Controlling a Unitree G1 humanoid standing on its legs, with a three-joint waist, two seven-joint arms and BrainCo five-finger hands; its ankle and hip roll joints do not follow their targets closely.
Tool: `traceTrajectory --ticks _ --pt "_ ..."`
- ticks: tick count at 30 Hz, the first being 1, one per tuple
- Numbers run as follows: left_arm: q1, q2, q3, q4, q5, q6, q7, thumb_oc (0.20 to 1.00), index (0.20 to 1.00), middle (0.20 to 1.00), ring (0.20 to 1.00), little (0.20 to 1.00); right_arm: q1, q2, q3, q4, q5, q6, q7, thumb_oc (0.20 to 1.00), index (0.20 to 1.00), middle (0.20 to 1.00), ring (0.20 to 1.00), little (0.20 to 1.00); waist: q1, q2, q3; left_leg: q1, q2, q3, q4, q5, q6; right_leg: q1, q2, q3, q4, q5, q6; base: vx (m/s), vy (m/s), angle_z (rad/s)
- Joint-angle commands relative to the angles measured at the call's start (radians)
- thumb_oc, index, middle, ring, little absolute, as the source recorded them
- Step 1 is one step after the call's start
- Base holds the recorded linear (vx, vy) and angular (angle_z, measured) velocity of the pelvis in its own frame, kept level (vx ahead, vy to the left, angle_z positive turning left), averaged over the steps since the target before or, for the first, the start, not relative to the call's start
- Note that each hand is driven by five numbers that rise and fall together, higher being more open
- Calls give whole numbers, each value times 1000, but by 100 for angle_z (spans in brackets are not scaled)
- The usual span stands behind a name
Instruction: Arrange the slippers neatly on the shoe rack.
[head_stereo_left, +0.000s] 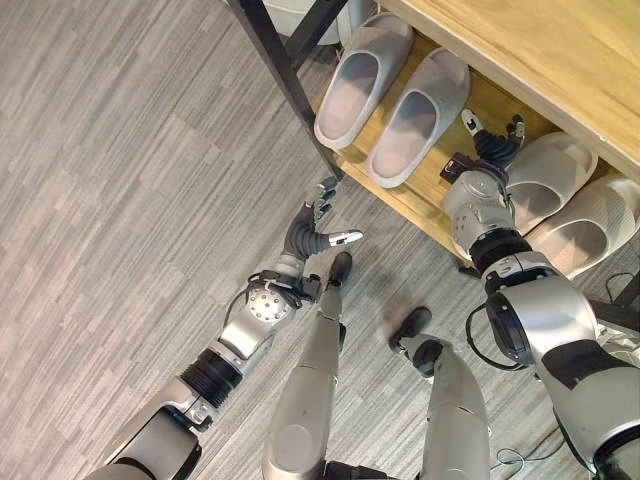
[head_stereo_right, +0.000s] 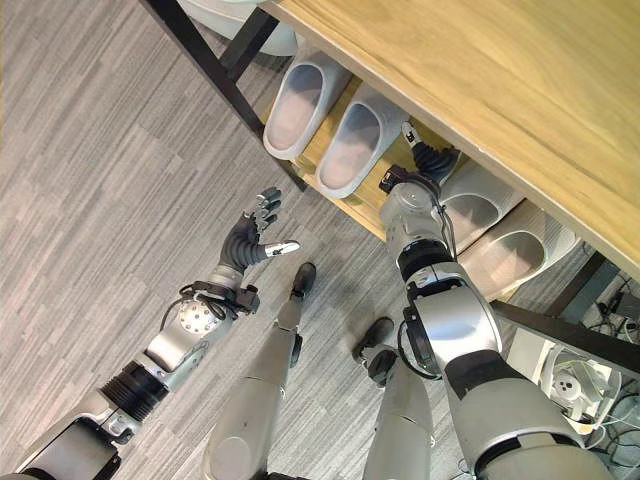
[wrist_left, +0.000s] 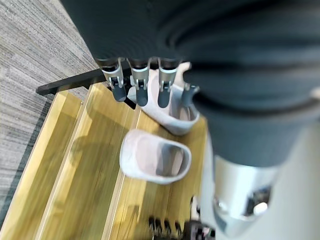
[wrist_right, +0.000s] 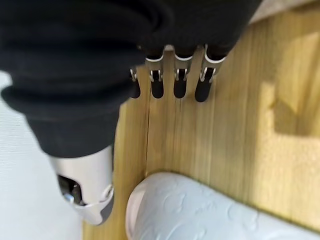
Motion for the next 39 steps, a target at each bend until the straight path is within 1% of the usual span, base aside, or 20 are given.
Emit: traceTrajectory --ticks 1,8,12,16,18,19,22,25,26,27,28,29,30,32,33,35,36,37,38,39 --pt "-32 -17 24 -12 6 -17 -13 1000 1000 1000 1000 1000 -20 42 33 11 120 13 113 1000 1000 1000 1000 1000 25 -32 0 81 -52 101 96 -277 70 136 42 16 -218 39 148 10 -57 1" --pt "-30 -15 31 -5 0 -7 -33 1000 1000 1000 1000 1000 -50 97 73 -1 237 11 211 1000 1000 1000 1000 1000 43 -27 -7 91 -52 96 88 -274 66 142 42 6 -214 32 146 7 -38 3" --pt "-39 -16 24 -5 -5 -4 -31 1000 1000 1000 1000 1000 -82 103 70 9 266 5 218 1000 1000 1000 1000 1000 51 -21 -5 87 -54 88 92 -273 65 141 38 -2 -204 25 145 3 -39 12" --pt "-45 -16 16 -8 -9 -2 -40 1000 1000 1000 1000 1000 -113 84 50 19 315 -8 235 1000 1000 1000 1000 1000 62 -12 -7 86 -58 79 89 -272 63 141 34 -14 -196 20 146 11 -35 4" --pt "-46 -15 13 -13 -12 -3 -47 1000 1000 1000 1000 1000 -136 48 40 27 331 -17 244 1000 1000 1000 1000 1000 69 -6 -6 82 -62 74 87 -270 62 139 29 -22 -194 17 148 10 -39 5" --pt "-47 -15 12 -13 -12 -3 -47 1000 1000 1000 1000 1000 -138 46 40 29 332 -17 245 1000 1000 1000 1000 1000 69 -5 -6 81 -62 73 87 -270 61 139 29 -22 -193 17 148 -1 -18 7" --pt "-46 -12 12 -14 -14 -7 -48 1000 1000 1000 1000 1000 -161 -2 54 34 311 -15 243 1000 1000 1000 1000 1000 72 -4 -3 79 -62 74 87 -270 62 136 25 -24 -191 19 149 -1 4 14" --pt "-42 -8 15 -5 -12 -9 -52 1000 1000 1000 1000 1000 -150 -44 103 39 224 10 244 1000 1000 1000 1000 1000 68 -17 -4 87 -59 81 86 -268 64 141 29 -17 -200 30 152 -5 9 8" --pt "-41 -9 18 2 -8 -10 -53 1000 1000 1000 1000 1000 -129 -49 135 36 155 34 241 1000 1000 1000 1000 1000 59 -25 -3 98 -55 88 80 -266 64 147 34 -9 -209 36 151 -26 43 -2" --pt "-39 -11 28 13 3 -10 -43 1000 1000 1000 1000 1000 -92 -41 179 11 59 61 231 1000 1000 1000 1000 1000 46 -38 -4 117 -51 95 71 -265 65 162 41 0 -224 45 151 -21 38 -3" --pt "-39 -11 28 13 4 -10 -43 1000 1000 1000 1000 1000 -91 -41 179 10 59 61 230 1000 1000 1000 1000 1000 46 -37 -4 118 -51 95 70 -265 65 162 41 0 -225 46 151 -28 46 -4" --pt "-37 -14 42 22 12 -8 -32 1000 1000 1000 1000 1000 -30 -25 205 -45 -11 74 220 1000 1000 1000 1000 1000 29 -52 -5 142 -46 104 55 -261 64 180 50 12 -246 57 151 -24 35 -9" --pt "-34 -17 46 28 18 -8 -28 1000 1000 1000 1000 1000 3 -14 215 -82 -48 82 217 1000 1000 1000 1000 1000 20 -58 -5 155 -43 109 45 -258 64 191 53 17 -258 63 150 -25 35 -12" --pt "-32 -17 47 28 18 -8 -28 1000 1000 1000 1000 1000 8 -13 215 -88 -51 84 213 1000 1000 1000 1000 1000 20 -58 -5 158 -42 110 42 -257 64 194 54 17 -261 64 150 -64 27 -23" --pt "-3 -11 75 35 29 -8 -23 1000 1000 1000 1000 1000 160 16 244 -250 -179 103 227 1000 1000 1000 1000 1000 -12 -76 -17 208 -32 129 0 -217 67 241 65 22 -330 121 143 -120 49 -25" --pt "11 -10 82 38 31 -8 -26 1000 1000 1000 1000 1000 199 20 252 -289 -208 107 238 1000 1000 1000 1000 1000 -18 -80 -23 227 -28 136 -12 -214 66 259 68 25 -348 131 143 -65 29 -34" --pt "31 -8 98 43 31 -10 -30 1000 1000 1000 1000 1000 265 20 264 -357 -249 110 260 1000 1000 1000 1000 1000 -31 -85 -34 252 -24 147 -30 -209 66 281 70 32 -373 143 144 -6 7 -48" --pt "32 -8 98 43 31 -10 -30 1000 1000 1000 1000 1000 267 20 264 -359 -249 111 259 1000 1000 1000 1000 1000 -31 -85 -34 255 -24 147 -31 -208 66 283 70 32 -374 144 144 -5 16 -35" --pt "43 -10 109 47 32 -11 -34 1000 1000 1000 1000 1000 312 24 274 -402 -265 107 277 1000 1000 1000 1000 1000 -40 -89 -41 272 -22 153 -40 -205 66 300 72 38 -388 151 145 5 11 -33" --pt "63 -17 125 60 37 -10 -39 1000 1000 1000 1000 1000 405 29 282 -474 -289 101 306 1000 1000 1000 1000 1000 -55 -95 -55 304 -15 164 -58 -200 64 330 73 42 -417 164 147 40 9 -20"
